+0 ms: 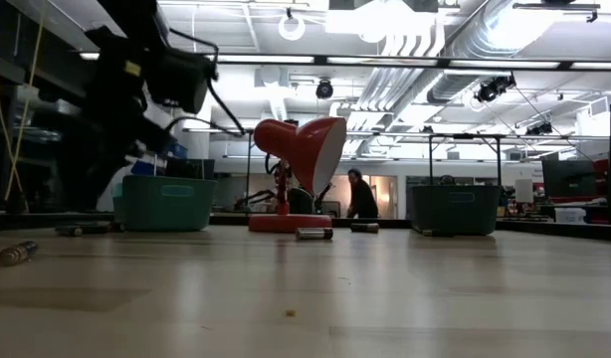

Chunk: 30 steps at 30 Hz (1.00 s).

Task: Sort batteries
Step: Put the silver battery into the blue bin

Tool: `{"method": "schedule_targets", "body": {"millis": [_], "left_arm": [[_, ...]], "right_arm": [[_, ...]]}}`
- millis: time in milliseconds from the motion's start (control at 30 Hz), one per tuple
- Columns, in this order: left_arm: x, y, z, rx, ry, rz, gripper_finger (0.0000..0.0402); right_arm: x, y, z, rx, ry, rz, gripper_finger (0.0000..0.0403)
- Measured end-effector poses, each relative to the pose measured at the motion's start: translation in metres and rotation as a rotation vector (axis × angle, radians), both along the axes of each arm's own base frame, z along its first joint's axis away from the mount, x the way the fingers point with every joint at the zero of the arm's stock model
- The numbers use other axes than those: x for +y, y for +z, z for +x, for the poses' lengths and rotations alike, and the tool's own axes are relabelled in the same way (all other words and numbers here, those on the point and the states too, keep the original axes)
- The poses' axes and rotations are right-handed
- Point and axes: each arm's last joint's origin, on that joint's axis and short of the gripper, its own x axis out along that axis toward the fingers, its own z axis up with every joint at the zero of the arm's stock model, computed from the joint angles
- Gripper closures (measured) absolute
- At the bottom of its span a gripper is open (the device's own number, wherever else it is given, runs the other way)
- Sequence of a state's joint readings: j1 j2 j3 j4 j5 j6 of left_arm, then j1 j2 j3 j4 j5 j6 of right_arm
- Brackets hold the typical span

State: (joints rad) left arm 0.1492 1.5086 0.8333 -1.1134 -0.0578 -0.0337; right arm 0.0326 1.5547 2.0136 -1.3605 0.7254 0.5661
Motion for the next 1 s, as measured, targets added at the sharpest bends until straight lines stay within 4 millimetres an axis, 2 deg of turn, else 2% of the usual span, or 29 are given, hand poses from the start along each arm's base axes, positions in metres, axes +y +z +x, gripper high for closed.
{"method": "schedule_targets", "body": {"millis": [133,433,533,600,700,733,867,1000], "left_arm": [[0.000,-0.013,0.003,0.077,-0.126,-0.046,0.0169],[-0.003,-0.039,0.012,0.149,-0.266,-0.118,0.0172],[-0.003,-0.043,0.014,0.162,-0.266,-0.106,0.0205],[-0.004,-0.043,0.015,0.163,-0.269,-0.098,0.0252],[-0.007,-0.038,0.016,0.145,-0.256,-0.103,0.0353],[-0.007,-0.035,0.017,0.130,-0.243,-0.113,0.0375],[-0.007,-0.010,0.019,0.073,-0.211,-0.104,0.0379],[-0.008,0.025,0.018,-0.011,-0.168,-0.098,0.0395]], "right_arm": [[0.000,0.000,0.000,-0.005,-0.004,0.004,0.0183],[0.000,0.000,0.000,-0.024,-0.020,0.019,0.0183],[0.000,0.000,0.000,-0.024,-0.020,0.019,0.0183],[0.000,0.000,0.000,-0.021,-0.017,0.017,0.0183],[0.000,0.000,0.000,-0.016,-0.015,0.016,0.0183],[0.000,0.000,0.000,-0.016,-0.015,0.016,0.0183],[0.000,0.000,0.000,-0.013,-0.013,0.014,0.0183],[0.000,0.000,0.000,-0.003,-0.004,0.006,0.0183]]}}
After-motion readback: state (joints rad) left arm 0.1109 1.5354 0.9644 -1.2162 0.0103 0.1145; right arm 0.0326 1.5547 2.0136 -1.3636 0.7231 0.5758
